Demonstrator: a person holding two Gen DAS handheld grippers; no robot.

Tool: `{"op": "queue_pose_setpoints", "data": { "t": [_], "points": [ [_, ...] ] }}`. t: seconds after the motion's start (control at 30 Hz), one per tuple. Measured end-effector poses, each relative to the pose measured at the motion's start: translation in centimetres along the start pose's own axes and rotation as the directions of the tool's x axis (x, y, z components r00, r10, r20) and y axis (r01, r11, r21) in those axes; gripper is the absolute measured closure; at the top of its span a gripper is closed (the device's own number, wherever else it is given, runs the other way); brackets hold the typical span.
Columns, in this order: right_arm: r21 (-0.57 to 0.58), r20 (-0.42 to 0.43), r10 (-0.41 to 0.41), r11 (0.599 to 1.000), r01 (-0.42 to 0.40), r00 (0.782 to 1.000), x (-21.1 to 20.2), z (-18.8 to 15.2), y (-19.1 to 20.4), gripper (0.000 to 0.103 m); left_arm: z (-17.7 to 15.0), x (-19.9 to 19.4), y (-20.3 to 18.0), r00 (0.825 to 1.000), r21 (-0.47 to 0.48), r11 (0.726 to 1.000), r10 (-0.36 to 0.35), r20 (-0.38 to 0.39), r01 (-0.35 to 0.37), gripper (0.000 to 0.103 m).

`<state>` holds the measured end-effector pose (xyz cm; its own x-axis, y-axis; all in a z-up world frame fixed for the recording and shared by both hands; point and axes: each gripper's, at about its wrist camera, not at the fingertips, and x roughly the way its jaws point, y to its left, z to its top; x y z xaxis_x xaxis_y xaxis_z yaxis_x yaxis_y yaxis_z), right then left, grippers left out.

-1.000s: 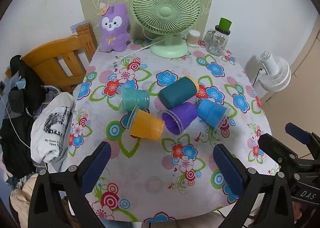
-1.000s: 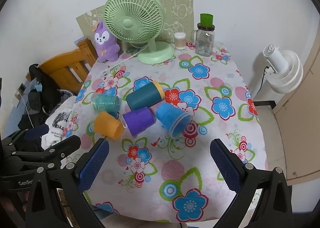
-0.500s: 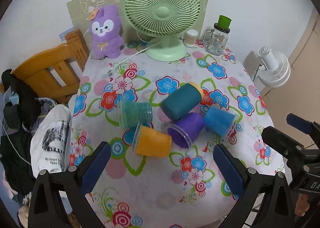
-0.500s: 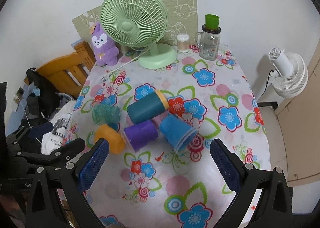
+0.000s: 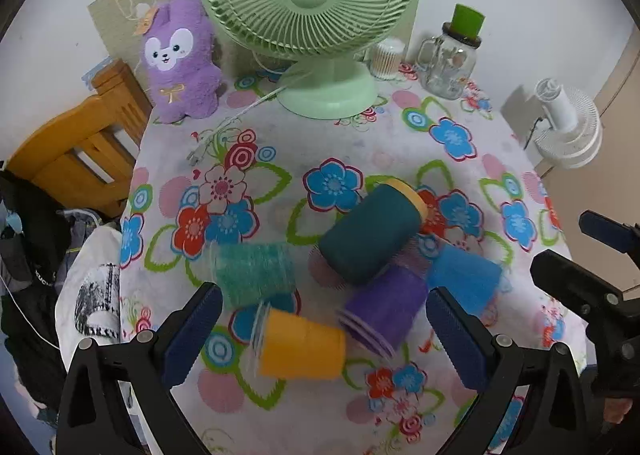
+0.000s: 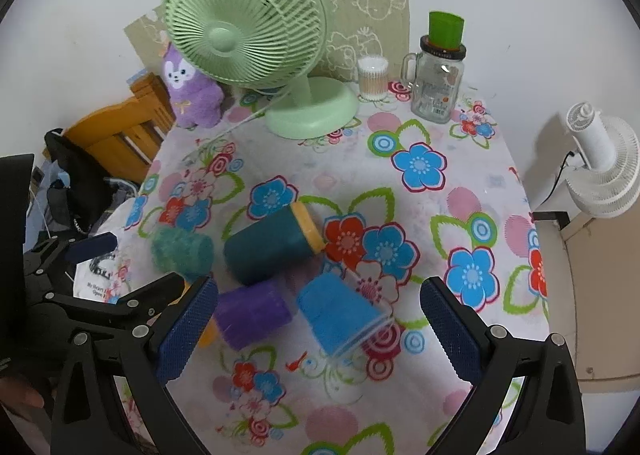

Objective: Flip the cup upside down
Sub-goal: 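Move the right tool toward the dark teal cup lying on its side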

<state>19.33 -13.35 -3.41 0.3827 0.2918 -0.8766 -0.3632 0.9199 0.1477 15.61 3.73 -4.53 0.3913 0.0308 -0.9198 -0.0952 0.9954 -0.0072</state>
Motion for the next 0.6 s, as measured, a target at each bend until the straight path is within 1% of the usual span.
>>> {"op": "queue_pose_setpoints", "data": {
  "t": [0.07, 0.2, 0.3, 0.6],
  "points": [
    [0.007, -0.016, 0.003, 1.000, -0.003, 1.000, 1.2, 0.6, -0.7, 0.001, 0.8, 1.1, -0.1, 1.000, 0.002, 1.000, -0.009, -0.015, 0.009, 0.000],
    [0.015, -0.040, 0.003, 1.000, -0.002, 0.999, 3.4, 1.4, -1.8, 0.001, 2.1, 3.1, -0.2, 1.000, 0.015, 1.000, 0.006, -0.027, -0.006, 0.000],
    [0.020, -0.060, 0.003, 1.000, -0.002, 0.998, 5.0, 1.8, -2.5, 0.001, 3.0, 4.9, -0.2, 0.999, 0.019, 1.000, 0.005, -0.042, -0.004, 0.000],
    [0.060, -0.126, 0.025, 0.998, -0.018, 0.992, 8.9, 2.6, -3.9, 0.001, 4.2, 9.5, -0.9, 0.993, 0.050, 0.999, 0.027, -0.114, -0.022, 0.001]
  ]
}}
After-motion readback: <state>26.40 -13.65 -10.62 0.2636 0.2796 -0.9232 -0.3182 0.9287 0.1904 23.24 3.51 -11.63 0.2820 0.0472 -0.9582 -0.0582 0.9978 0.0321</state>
